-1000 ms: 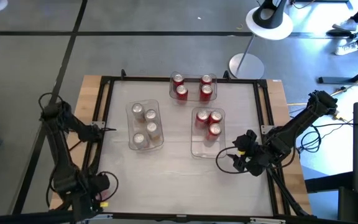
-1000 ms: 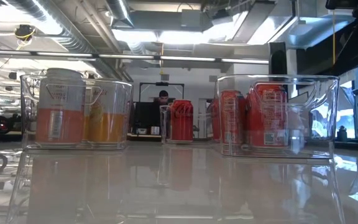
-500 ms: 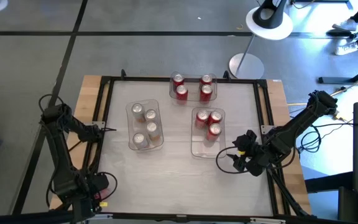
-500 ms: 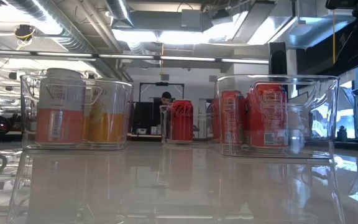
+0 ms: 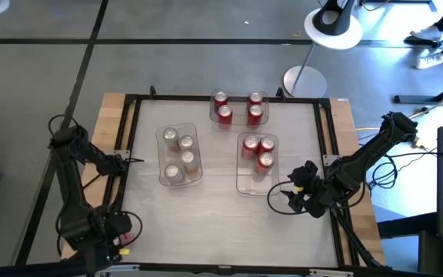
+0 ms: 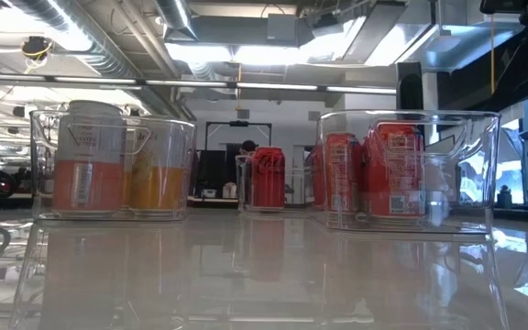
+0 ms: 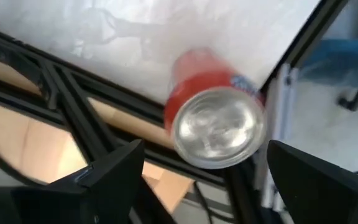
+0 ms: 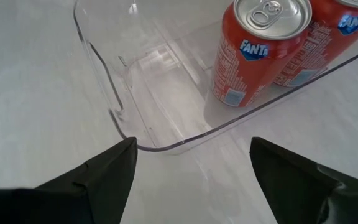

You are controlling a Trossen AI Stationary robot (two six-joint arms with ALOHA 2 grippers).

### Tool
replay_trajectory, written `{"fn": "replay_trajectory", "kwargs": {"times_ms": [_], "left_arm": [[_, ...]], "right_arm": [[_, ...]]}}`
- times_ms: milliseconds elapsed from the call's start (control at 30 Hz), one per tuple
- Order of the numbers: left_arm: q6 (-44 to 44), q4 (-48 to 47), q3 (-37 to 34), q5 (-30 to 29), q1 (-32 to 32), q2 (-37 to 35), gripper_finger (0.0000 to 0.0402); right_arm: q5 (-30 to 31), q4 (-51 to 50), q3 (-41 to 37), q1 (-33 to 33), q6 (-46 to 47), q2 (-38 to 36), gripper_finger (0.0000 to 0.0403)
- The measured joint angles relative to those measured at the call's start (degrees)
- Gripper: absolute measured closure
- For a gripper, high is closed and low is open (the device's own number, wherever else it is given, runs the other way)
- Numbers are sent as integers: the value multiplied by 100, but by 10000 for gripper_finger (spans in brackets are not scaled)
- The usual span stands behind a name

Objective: Sort soda cans
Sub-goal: Put the red soda can into the right transparent bin

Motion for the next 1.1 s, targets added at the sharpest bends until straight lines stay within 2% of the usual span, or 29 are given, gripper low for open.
{"fn": "replay_trajectory", "kwargs": {"times_ms": [267,767,967,1100], "left_arm": [[-255,406,-341,-18,-178,-4,76],[-154,1554,-1198,-178,-173,-33,76],[-40,1588,-1201,-373,23,-31,113],[211,1596,-1161,-415,283,-19,114]], "right_arm": [[21,70,0,1,-59,0,94],[164,90,2,0,-171,0,94],[166,90,2,1,-175,0,94],[125,90,2,0,-192,0,94]]}}
